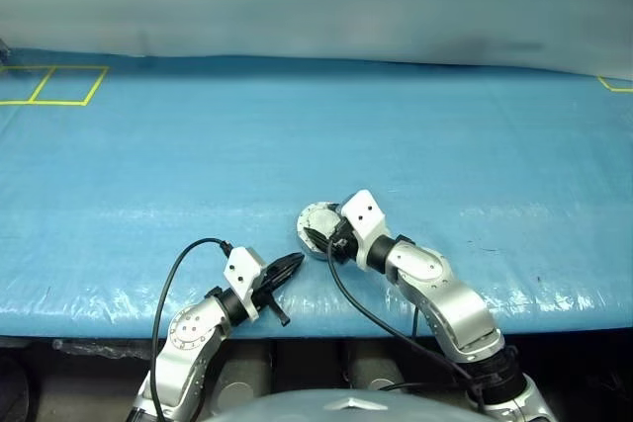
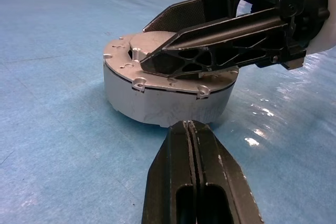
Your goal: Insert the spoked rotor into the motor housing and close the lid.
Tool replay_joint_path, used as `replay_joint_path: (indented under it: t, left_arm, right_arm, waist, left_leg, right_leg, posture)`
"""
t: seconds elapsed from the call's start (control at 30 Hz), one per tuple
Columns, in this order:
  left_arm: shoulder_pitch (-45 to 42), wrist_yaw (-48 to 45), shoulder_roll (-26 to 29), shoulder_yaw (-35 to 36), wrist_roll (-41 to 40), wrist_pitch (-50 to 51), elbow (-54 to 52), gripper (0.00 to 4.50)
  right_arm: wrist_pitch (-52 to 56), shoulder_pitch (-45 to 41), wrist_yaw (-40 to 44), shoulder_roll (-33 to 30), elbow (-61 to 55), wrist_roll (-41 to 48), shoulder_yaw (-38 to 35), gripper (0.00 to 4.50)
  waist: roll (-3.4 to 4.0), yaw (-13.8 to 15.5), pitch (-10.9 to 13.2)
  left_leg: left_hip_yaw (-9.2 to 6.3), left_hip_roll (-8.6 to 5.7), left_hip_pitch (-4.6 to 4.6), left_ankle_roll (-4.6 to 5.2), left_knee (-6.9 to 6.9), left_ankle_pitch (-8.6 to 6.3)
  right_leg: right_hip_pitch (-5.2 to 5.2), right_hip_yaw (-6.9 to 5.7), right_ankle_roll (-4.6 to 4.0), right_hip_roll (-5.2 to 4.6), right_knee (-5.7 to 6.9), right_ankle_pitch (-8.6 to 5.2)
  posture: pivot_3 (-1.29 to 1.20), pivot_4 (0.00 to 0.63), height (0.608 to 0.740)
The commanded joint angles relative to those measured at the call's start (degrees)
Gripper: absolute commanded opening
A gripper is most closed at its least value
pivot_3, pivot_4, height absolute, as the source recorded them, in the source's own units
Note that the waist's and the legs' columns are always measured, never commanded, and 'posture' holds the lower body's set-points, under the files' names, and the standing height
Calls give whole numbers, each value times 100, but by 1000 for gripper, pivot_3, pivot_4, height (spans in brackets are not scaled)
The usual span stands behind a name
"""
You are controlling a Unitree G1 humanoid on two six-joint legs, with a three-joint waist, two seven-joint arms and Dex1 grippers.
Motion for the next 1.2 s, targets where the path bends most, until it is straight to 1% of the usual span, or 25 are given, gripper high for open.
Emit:
replay_joint_path:
  t: [0.03,0.2,0.4,0.5,0.63,0.73,0.83,1.0,1.1,1.2]
  left_arm:
    - [-38,69,-32,37,60,-151,-200,0]
    - [-160,242,-92,139,19,-148,-258,0]
    - [-663,425,-38,459,-236,471,-485,0]
    - [-1107,608,-169,733,-722,1244,-476,0]
    - [-1773,733,-150,934,-982,2070,-305,0]
    - [-2366,819,-58,1088,-1234,3018,-112,0]
    - [-2872,393,122,1111,-1672,3894,167,0]
    - [-3422,-306,589,748,-1721,4628,585,0]
    - [-3627,-714,834,503,-1633,4771,694,0]
    - [-3764,-925,919,425,-1597,4771,760,0]
  right_arm:
    - [-286,141,78,-5,282,-52,46,3051]
    - [-498,265,125,-47,574,-136,57,3051]
    - [-501,293,161,-39,566,-94,39,3051]
    - [-481,269,146,-6,568,-70,13,3051]
    - [-473,264,138,12,555,-47,-14,3051]
    - [-494,279,124,15,565,-67,-7,3051]
    - [-512,275,103,44,588,-82,9,3051]
    - [-547,279,54,99,597,-100,-5,3051]
    - [-553,312,30,101,577,-115,-20,3051]
    - [-545,337,-3,117,560,-112,-29,3051]
  waist:
    - [1,-6,-1]
    - [-1,-7,-22]
    - [-5,6,-50]
    - [-3,4,-55]
    - [-4,2,-57]
    - [-5,-3,-57]
    - [-5,-13,-57]
    - [-6,-54,-56]
    - [-6,-57,-56]
    - [-5,-50,-56]
  left_leg:
    - [0,0,0,0,0,0]
    - [1,0,7,0,0,0]
    - [0,0,11,0,3,0]
    - [-3,-1,11,0,4,0]
    - [-8,-3,12,0,6,1]
    - [-10,-4,19,1,7,1]
    - [-12,-5,26,1,7,1]
    - [-13,-4,53,0,-4,0]
    - [-14,-4,54,-1,-8,0]
    - [-16,-3,56,-1,-9,0]
  right_leg:
    - [0,1,0,0,0,0]
    - [6,0,0,1,0,0]
    - [12,-2,0,1,0,0]
    - [17,-5,1,2,0,1]
    - [21,-11,5,4,0,3]
    - [30,-13,6,6,0,4]
    - [40,-16,6,7,0,4]
    - [69,-17,5,8,-15,2]
    - [69,-18,4,9,-18,2]
    - [69,-18,3,9,-17,2]
  posture:
    - [0,150,740]
    - [0,150,740]
    - [0,150,740]
    - [0,150,740]
    - [0,150,740]
    - [0,150,740]
    - [0,150,740]
    - [0,150,740]
    - [0,150,740]
    - [0,150,740]
